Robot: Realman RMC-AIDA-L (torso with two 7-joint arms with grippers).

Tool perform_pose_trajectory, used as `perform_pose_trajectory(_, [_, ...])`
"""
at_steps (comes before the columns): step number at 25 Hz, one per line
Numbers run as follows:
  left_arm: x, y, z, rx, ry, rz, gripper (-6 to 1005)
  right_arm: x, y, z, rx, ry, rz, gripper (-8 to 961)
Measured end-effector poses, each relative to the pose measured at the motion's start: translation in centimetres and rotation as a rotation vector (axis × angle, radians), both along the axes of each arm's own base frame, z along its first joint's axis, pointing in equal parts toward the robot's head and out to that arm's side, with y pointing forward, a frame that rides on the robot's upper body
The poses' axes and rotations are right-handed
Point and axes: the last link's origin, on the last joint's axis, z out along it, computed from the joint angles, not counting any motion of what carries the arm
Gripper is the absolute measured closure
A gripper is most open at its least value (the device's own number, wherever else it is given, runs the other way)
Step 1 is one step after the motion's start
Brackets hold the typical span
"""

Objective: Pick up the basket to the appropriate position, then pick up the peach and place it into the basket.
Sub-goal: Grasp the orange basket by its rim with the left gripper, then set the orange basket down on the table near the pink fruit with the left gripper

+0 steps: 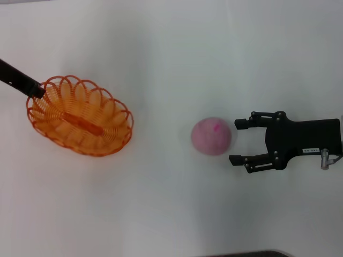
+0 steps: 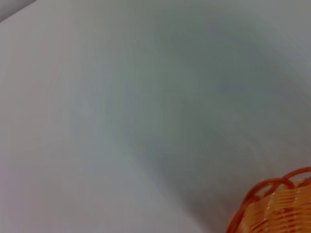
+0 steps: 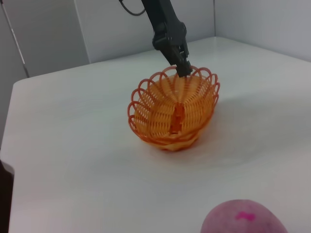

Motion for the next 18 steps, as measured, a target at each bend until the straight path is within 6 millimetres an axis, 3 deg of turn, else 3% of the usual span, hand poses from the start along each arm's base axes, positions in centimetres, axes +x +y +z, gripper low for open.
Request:
perform_pose_trajectory(9, [0.8,-0.4,1.4,0.024,-0.118,0.163,947,0.0,0.0,0.0,0.001,-0.001,0.0,55])
perform_pose_trajectory(18, [0.3,-1.3,2.4,0.061,-0.248,0.303,960,-0.4,0.3,-0.2,0.001,0.001,0.01,54])
